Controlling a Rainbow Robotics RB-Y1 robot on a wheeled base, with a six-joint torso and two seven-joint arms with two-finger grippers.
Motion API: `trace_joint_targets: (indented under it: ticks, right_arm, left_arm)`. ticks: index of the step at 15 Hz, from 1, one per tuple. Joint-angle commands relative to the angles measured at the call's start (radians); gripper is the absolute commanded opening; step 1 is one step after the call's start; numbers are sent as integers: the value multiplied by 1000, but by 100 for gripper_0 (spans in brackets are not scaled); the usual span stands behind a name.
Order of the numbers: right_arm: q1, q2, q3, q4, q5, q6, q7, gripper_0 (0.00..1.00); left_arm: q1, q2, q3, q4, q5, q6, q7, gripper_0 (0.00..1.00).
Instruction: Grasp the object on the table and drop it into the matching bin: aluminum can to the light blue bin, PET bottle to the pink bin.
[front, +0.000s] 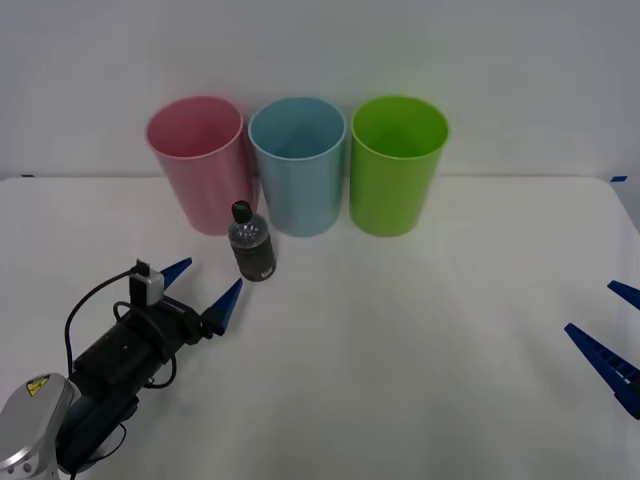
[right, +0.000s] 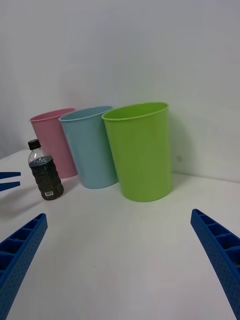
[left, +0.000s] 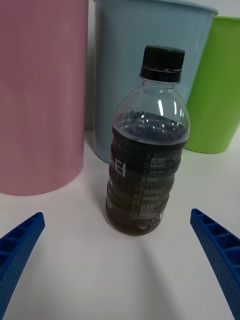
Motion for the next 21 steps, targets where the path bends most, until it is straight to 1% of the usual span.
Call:
trace_joint_targets:
  ticks: [1,3,6,12,17,21]
  right_arm:
    - [0,0,0,0,0,0,0,100]
    - [0,0,0,0,0,0,0,100]
    - [0,0,0,0,0,0,0,100]
    - [0,0,0,0,0,0,0,100]
    - [0,0,0,0,0,0,0,100]
    - [0,0,0,0,0,0,0,100]
  left_arm:
    - [-25,0,-57,0,0,96,2,100]
    - [-42,2,-101,0,0,154,5,100]
    - [-62,-12,-140,3,1,187,16,100]
    - [-132,-86,-106,66,-77,205,19,100]
    - [-213,-87,-105,160,-86,208,16,100]
    - [-243,-89,-105,189,-85,228,11,100]
